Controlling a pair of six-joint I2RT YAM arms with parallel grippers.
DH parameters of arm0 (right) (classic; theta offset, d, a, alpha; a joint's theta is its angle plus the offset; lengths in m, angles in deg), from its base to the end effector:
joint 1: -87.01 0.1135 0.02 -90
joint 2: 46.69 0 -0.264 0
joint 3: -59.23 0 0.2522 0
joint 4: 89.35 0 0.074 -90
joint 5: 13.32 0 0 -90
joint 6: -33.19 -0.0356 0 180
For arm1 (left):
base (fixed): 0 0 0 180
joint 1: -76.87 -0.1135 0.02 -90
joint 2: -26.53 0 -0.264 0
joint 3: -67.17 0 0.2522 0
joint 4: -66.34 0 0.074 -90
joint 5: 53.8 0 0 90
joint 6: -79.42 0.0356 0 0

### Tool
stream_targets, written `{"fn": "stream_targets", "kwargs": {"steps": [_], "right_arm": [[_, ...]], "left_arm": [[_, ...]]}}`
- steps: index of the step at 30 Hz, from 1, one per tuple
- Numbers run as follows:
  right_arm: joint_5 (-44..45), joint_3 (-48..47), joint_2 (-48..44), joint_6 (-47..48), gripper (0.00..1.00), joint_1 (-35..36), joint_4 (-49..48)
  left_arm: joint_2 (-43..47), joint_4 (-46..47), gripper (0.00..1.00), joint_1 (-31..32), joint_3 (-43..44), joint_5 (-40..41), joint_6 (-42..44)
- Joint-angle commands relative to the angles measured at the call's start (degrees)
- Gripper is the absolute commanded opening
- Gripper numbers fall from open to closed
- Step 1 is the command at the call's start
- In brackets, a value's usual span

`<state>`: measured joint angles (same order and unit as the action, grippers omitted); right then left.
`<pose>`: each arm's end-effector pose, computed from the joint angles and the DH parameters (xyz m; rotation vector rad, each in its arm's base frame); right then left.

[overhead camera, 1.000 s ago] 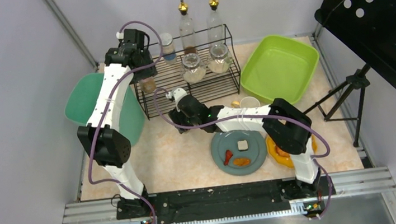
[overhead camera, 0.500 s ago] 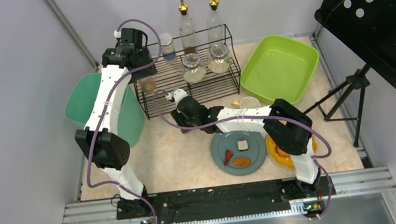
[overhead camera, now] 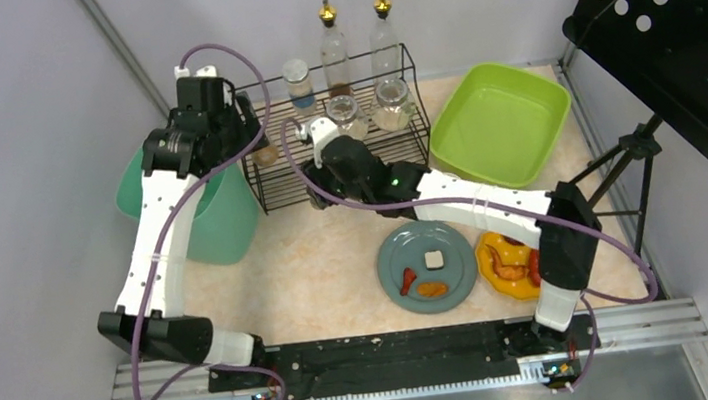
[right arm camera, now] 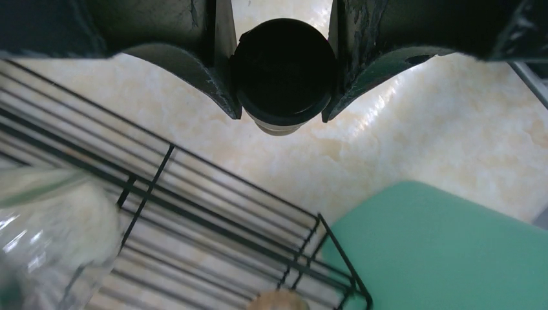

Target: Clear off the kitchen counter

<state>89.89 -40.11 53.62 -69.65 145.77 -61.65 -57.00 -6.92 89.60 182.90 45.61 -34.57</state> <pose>0.2221 0.3504 0.3168 -0.6848 1.9851 0.5299 0.2802 -0.0573 0.4385 -0.3085 2.2592 -0.1486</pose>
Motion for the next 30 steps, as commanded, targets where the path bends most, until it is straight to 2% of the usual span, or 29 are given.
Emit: {"fn": "stream_targets", "kwargs": {"steps": [1, 8, 17, 22, 30], "right_arm": [[2.2, -10.0, -1.9, 2.6, 0.27, 0.5, 4.3], [-0.6, -23.9, 4.6, 3.9, 0.27, -2.5, 9.0], [-3.0, -45.1, 20.4, 4.8, 0.26, -7.2, 15.7], [-3.2, -49.5, 25.0, 4.8, 0.27, -8.4, 15.9], [-3.2, -51.0, 28.2, 5.1, 0.28, -9.1, 16.2]], "left_arm": [[5.9, 3.3, 0.72, -0.2, -3.0, -0.6, 0.8], [13.1, 1.3, 0.72, -0.2, -6.6, 1.3, 2.3], [22.2, 1.3, 0.72, -0.2, -14.4, -6.2, 3.1], [26.7, 2.5, 0.72, -0.2, -18.3, -9.1, 3.1], [30.8, 3.0, 0.71, -0.2, -23.5, -14.7, 3.1]]}}
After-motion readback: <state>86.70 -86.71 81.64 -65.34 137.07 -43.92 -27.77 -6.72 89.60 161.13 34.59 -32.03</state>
